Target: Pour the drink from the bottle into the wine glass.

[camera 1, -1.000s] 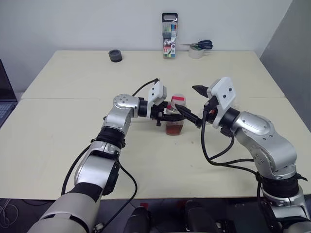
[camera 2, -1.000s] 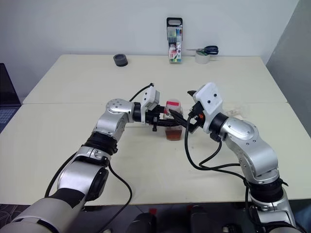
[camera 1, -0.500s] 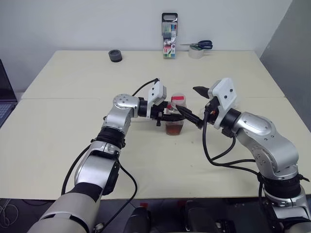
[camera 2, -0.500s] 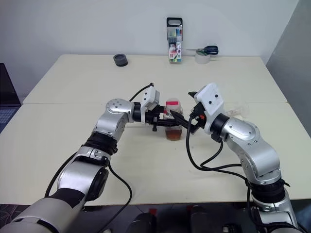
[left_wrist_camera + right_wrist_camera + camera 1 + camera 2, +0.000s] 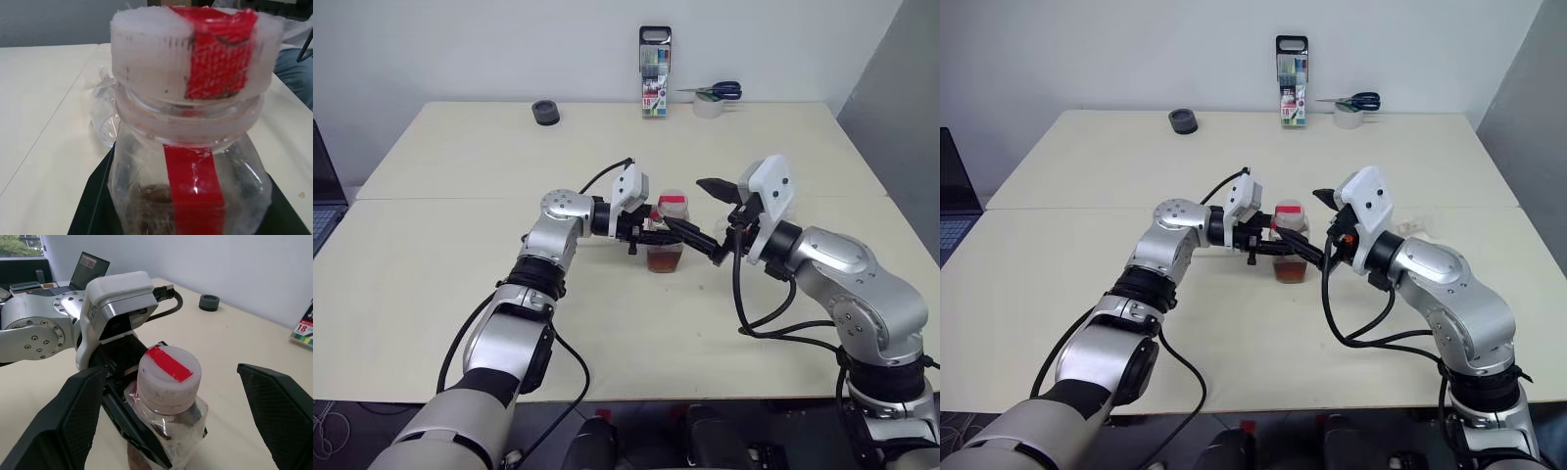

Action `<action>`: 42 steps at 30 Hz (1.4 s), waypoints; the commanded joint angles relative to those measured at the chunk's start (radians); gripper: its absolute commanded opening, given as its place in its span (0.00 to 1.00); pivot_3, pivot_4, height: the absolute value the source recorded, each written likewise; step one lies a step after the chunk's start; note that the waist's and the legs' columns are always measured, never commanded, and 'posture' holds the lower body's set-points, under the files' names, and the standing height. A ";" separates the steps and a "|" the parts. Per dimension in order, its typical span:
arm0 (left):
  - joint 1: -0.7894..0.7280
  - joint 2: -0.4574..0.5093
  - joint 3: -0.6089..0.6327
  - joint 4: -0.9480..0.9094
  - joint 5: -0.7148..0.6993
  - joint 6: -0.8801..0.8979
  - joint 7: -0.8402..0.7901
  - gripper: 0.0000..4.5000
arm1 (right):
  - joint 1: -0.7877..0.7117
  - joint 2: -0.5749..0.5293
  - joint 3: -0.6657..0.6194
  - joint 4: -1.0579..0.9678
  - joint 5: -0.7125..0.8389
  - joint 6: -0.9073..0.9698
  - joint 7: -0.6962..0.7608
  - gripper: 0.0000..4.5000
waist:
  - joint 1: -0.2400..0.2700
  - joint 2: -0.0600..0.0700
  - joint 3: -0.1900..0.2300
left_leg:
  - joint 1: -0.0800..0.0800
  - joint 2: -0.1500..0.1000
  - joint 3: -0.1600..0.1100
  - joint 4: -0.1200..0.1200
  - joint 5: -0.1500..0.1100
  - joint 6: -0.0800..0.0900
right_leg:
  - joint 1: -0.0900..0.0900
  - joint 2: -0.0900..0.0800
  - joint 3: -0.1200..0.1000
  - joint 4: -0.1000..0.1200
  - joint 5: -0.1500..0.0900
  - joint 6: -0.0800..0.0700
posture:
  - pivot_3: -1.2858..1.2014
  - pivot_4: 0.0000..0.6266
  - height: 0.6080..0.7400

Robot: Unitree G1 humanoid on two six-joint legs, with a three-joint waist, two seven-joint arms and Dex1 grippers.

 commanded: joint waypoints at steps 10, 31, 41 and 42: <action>-0.019 0.002 0.010 -0.032 -0.011 -0.019 -0.007 0.38 | -0.074 0.010 0.032 0.077 0.000 -0.008 0.026 1.00 | 0.000 0.000 0.000 | 0.000 0.000 0.000 0.000 0.000 0.000 | 0.000 0.000 0.000 0.000 0.000 0.000 | 0.52 0.24 1.00; -0.004 0.005 0.010 -0.044 -0.012 -0.023 -0.002 0.38 | -0.070 -0.049 0.114 0.026 -0.164 -0.146 0.024 0.40 | 0.000 0.000 0.000 | 0.000 0.000 0.000 0.000 0.000 0.000 | 0.000 0.000 0.000 0.000 0.000 0.000 | 0.52 0.24 1.00; 0.039 0.022 0.025 -0.087 -0.018 0.011 0.037 0.38 | 0.034 -0.039 -0.128 -0.091 -0.052 -0.069 -0.034 0.38 | 0.002 0.000 0.000 | 0.000 0.000 0.000 0.000 0.000 0.000 | 0.000 0.000 0.000 0.000 0.000 0.000 | 0.52 0.24 1.00; 0.043 0.028 0.033 -0.089 -0.019 0.016 0.051 0.38 | 0.078 -0.053 -0.175 -0.111 -0.039 -0.049 -0.038 0.38 | 0.003 0.000 0.000 | 0.000 0.000 0.000 0.000 0.000 0.000 | 0.000 0.000 0.000 0.000 0.000 0.000 | 0.52 0.24 1.00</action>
